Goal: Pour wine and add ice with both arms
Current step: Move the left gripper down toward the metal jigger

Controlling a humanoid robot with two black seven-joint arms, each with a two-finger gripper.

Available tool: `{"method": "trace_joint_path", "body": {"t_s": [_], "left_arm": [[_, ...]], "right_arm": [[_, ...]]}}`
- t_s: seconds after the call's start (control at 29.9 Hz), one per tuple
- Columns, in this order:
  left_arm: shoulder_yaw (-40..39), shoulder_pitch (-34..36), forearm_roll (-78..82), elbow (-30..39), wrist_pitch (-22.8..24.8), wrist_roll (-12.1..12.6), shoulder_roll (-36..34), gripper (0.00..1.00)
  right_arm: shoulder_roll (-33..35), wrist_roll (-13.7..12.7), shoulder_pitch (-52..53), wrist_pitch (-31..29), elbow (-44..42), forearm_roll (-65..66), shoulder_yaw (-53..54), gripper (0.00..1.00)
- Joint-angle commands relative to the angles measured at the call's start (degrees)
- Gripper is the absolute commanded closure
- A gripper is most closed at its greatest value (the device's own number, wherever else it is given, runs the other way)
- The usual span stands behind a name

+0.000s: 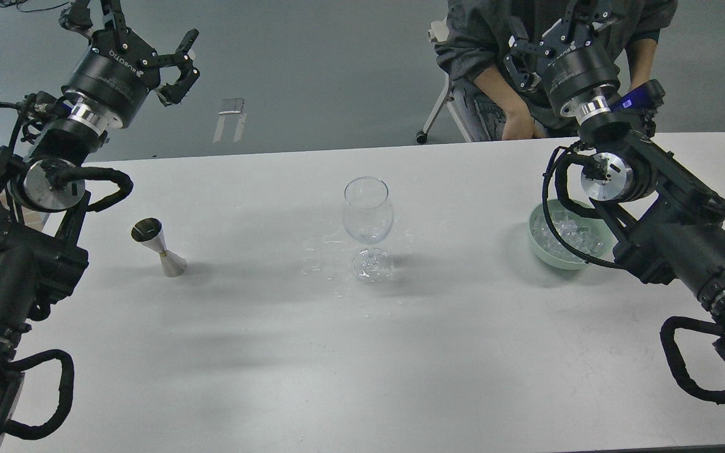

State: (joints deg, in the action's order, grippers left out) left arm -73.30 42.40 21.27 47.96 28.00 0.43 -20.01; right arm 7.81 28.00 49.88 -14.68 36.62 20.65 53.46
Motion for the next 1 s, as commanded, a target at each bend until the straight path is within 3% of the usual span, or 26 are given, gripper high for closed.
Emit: {"method": "trace_joint_path", "body": {"t_s": [0.0,0.77,0.97], "left_arm": [[0.0,-1.6,0.0,-0.1,0.0,0.1,0.1,0.02],[-1.1,-1.0,-1.8,-3.0,-0.1,-0.6,-0.6,0.02],[-0.6,-0.1,-1.9,-3.5,-7.5,-0.6,-0.6,0.02]], "right_arm": [[0.0,0.0,-0.4,0.0,0.0,-0.1,0.1,0.00],[-0.2,0.0,0.2,0.9,-0.3,-0.4,1.4,0.00],[-0.1,0.0,1.1,1.1,-0.9,-0.3,1.3,0.00]]}}
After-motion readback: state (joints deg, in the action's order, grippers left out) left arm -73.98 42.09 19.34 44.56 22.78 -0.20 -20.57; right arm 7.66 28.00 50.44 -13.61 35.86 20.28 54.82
